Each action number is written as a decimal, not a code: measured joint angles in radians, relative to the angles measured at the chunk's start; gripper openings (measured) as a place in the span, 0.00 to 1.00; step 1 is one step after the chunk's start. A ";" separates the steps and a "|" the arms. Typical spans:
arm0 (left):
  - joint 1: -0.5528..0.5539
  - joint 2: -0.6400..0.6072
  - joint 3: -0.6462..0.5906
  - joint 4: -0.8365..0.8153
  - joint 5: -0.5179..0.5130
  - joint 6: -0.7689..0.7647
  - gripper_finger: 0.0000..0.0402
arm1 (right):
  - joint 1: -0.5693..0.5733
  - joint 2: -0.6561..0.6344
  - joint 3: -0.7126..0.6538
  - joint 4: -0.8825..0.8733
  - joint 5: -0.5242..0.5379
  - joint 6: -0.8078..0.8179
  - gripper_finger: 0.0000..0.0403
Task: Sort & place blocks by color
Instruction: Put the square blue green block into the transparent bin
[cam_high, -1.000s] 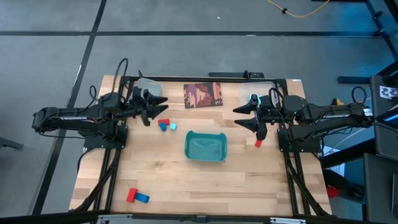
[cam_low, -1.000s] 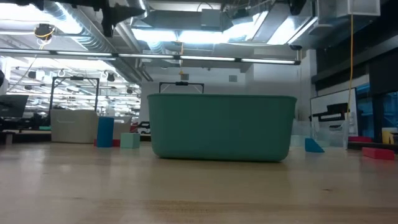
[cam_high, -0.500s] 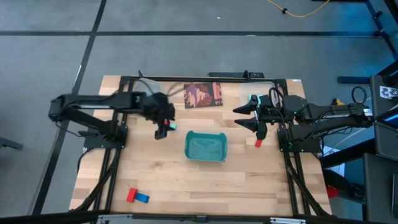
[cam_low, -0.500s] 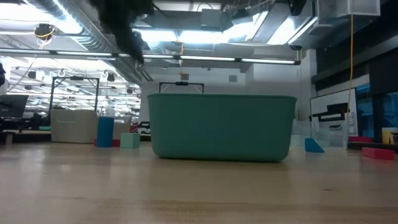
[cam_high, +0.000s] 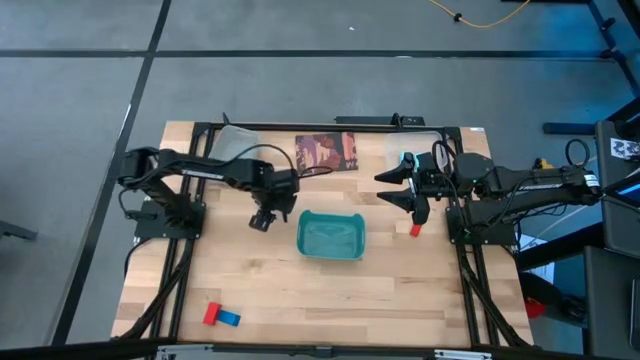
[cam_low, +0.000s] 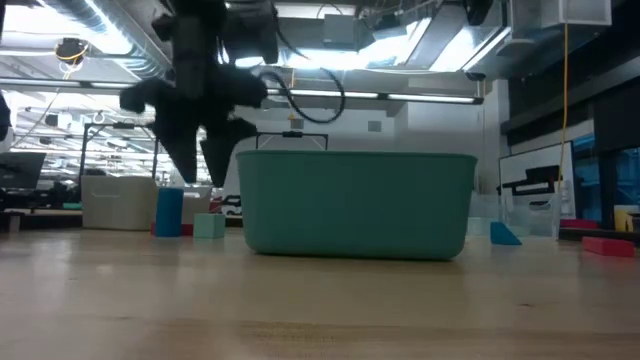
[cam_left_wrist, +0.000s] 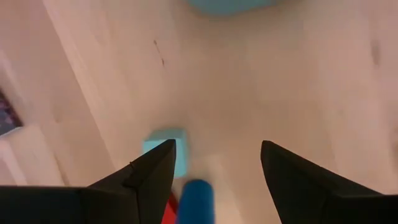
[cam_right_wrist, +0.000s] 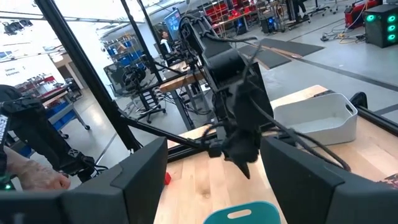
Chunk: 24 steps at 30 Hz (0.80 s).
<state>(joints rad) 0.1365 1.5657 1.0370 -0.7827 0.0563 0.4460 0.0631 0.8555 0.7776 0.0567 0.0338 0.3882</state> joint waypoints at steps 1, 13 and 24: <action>0.005 0.014 0.000 0.006 -0.009 0.002 0.57 | 0.000 0.000 0.000 -0.001 0.000 0.000 0.65; 0.084 0.066 0.000 0.045 -0.035 0.027 0.57 | 0.000 0.000 0.000 -0.002 0.000 0.000 0.65; 0.114 0.075 -0.005 0.054 0.023 0.061 0.57 | 0.000 0.000 0.000 -0.006 0.000 -0.002 0.65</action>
<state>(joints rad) 0.2505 1.6411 1.0317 -0.7285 0.0788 0.5071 0.0631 0.8555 0.7776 0.0510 0.0338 0.3859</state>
